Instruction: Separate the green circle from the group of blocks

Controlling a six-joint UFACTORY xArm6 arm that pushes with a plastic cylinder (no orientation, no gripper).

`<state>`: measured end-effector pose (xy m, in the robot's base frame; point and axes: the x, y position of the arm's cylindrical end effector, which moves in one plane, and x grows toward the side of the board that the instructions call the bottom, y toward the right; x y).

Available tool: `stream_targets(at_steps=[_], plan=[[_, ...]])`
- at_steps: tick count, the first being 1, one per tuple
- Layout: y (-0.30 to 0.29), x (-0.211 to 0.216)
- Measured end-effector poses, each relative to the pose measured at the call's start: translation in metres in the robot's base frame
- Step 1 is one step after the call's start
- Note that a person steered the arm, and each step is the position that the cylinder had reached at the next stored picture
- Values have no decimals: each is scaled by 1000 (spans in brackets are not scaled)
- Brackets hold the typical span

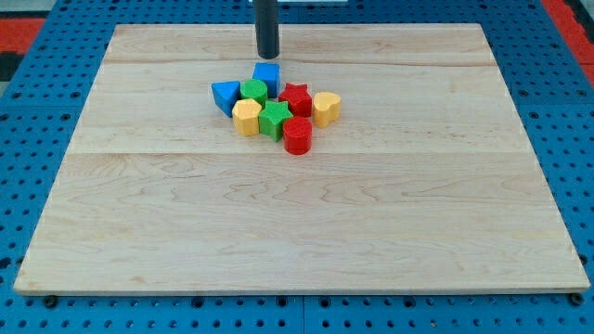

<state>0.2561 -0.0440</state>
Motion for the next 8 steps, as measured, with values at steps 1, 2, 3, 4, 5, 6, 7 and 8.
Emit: stream_targets(at_steps=[1, 2, 3, 4, 5, 6, 7, 8], plan=[[0, 0], [-1, -1], [-1, -1], [26, -6], [68, 2], [102, 15], [136, 51], [147, 91]])
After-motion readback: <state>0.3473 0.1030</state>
